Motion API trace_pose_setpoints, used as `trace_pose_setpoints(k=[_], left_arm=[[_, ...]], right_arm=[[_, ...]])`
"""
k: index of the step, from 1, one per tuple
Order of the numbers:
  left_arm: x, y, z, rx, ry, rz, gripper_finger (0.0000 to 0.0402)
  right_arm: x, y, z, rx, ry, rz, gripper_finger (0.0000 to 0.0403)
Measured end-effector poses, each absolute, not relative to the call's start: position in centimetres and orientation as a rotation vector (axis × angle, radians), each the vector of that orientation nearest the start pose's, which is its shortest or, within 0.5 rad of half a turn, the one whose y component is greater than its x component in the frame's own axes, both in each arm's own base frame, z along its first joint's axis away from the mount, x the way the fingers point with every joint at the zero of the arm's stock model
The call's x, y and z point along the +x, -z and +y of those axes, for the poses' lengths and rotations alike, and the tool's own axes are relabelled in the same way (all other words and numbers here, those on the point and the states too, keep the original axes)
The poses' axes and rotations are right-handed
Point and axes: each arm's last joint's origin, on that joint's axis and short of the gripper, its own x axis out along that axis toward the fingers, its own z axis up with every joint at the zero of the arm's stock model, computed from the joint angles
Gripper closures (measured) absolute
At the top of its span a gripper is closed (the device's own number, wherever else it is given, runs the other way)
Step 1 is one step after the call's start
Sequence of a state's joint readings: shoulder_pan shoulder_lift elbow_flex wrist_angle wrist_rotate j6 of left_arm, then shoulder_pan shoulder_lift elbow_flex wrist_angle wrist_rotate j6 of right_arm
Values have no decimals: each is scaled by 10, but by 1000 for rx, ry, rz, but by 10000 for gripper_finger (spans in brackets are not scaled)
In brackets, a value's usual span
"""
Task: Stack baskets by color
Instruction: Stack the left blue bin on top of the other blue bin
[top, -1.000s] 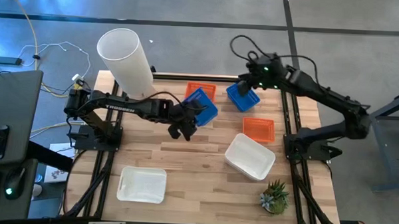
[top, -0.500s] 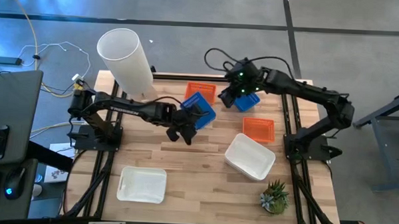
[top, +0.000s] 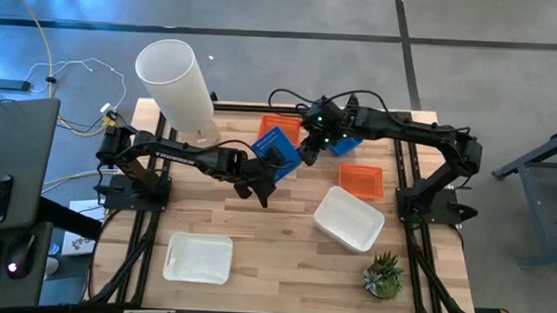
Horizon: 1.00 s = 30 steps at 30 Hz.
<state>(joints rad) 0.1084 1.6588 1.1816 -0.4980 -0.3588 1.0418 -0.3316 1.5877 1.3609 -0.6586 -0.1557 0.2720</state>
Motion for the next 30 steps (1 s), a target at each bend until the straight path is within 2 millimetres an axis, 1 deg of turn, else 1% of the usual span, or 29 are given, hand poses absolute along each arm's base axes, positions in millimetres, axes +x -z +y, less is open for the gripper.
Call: trace_pose_setpoints(k=[8,15,17,19,25,27,30], left_arm=[[339,-229,45,1066,122,1115,401],[342,-230,37,1079,126,1083,401],[342,-230,34,1085,127,1081,401],[342,-230,31,1092,127,1081,401],[342,-230,29,1105,115,1088,401],[342,-230,29,1104,109,1087,401],[342,-230,29,1101,102,1089,401]], right_arm=[[331,-286,-96,453,277,871,269],[337,-275,-95,452,296,907,272],[338,-271,-96,453,297,917,283],[341,-267,-96,458,291,933,304],[347,-253,-97,466,236,975,387],[347,-251,-97,456,234,985,395],[347,-251,-97,441,244,989,394]])
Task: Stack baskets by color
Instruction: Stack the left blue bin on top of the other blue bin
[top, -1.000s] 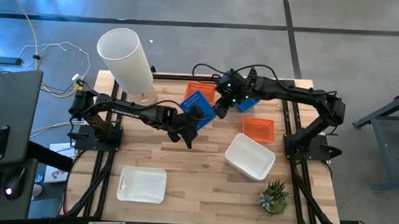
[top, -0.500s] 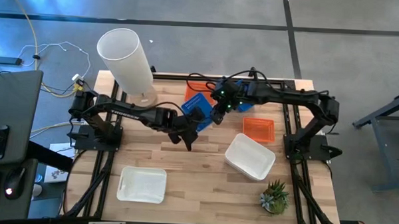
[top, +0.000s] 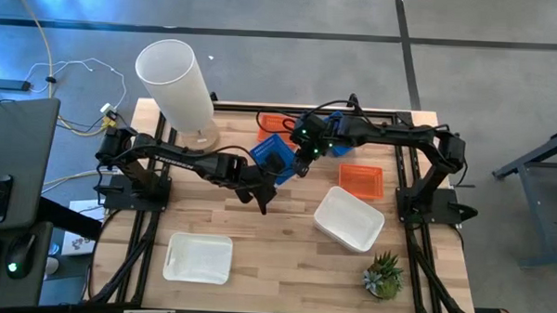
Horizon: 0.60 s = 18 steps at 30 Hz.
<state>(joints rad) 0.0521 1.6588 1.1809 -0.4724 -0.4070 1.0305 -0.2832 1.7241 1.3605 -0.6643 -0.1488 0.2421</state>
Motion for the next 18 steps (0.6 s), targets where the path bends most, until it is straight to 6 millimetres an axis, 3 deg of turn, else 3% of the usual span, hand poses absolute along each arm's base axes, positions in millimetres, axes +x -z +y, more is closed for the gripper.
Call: trace_pose_setpoints(k=[8,18], left_arm=[[343,-231,29,1097,88,1083,375],[342,-232,30,1034,12,1096,278]], right_arm=[[347,-250,-98,403,270,996,401],[338,-246,-110,375,334,1055,403]])
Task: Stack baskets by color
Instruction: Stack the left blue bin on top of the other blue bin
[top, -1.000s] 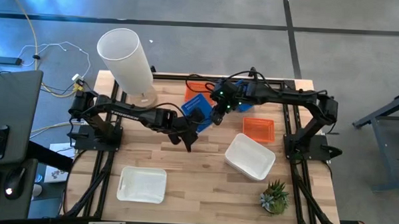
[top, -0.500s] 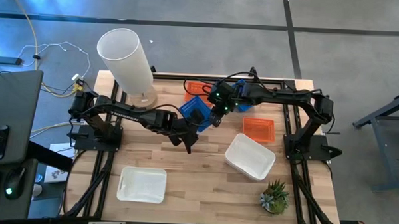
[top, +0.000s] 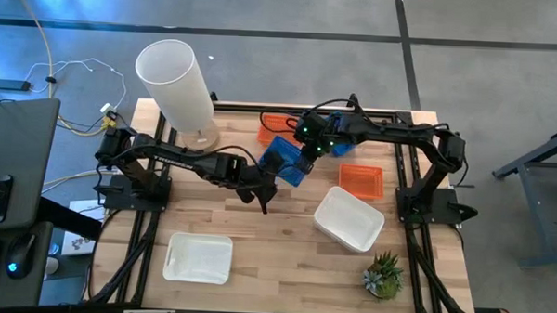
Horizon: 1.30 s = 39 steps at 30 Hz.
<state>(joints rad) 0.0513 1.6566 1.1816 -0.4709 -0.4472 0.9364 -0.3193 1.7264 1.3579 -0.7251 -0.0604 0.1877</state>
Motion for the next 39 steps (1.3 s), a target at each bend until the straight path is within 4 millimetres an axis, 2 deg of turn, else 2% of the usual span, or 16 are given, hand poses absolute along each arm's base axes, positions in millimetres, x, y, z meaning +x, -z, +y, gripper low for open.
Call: trace_pose_setpoints(k=[5,9,18,25,29,34,39], left_arm=[[341,-233,33,1018,-138,1132,250],[340,-233,33,967,-135,1119,249],[340,-231,39,772,-91,1071,255],[340,-231,45,746,-114,1072,255],[339,-232,49,728,-132,1072,255],[339,-232,54,714,-146,1077,255],[338,-232,56,712,-150,1079,255]], right_arm=[[331,-245,-121,364,351,1087,403],[323,-251,-130,311,368,1090,403],[290,-287,-148,229,457,1030,403],[255,-318,-161,163,586,969,403],[236,-329,-168,170,634,949,403],[218,-327,-176,197,703,999,403],[200,-296,-184,268,701,1019,403]])
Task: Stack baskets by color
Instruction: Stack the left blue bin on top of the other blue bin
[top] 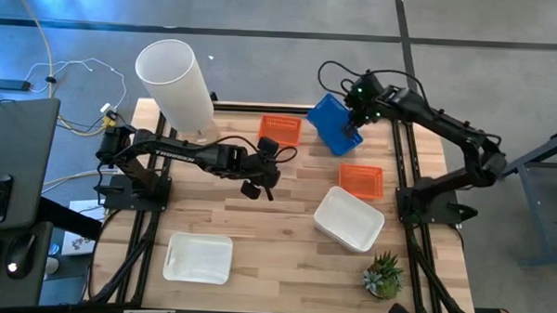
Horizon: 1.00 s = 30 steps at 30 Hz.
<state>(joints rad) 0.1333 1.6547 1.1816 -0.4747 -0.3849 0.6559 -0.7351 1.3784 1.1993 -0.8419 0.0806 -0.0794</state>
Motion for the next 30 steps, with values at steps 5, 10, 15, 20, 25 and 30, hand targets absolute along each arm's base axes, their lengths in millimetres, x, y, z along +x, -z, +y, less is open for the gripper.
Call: trace_pose_setpoints(k=[5,10,15,20,25,30], left_arm=[[338,-231,56,719,-146,1080,255],[339,-232,56,714,-137,1071,255],[339,-232,56,706,-140,1067,255],[339,-232,56,707,-139,1070,255],[338,-231,56,707,-138,1074,255],[338,-231,56,707,-138,1075,255]], right_arm=[[180,-286,-191,355,702,953,403],[169,-283,-202,396,624,928,403],[160,-276,-215,470,593,919,403],[158,-260,-226,554,574,965,403],[161,-248,-229,627,572,1005,403],[159,-245,-230,663,634,1037,403]])
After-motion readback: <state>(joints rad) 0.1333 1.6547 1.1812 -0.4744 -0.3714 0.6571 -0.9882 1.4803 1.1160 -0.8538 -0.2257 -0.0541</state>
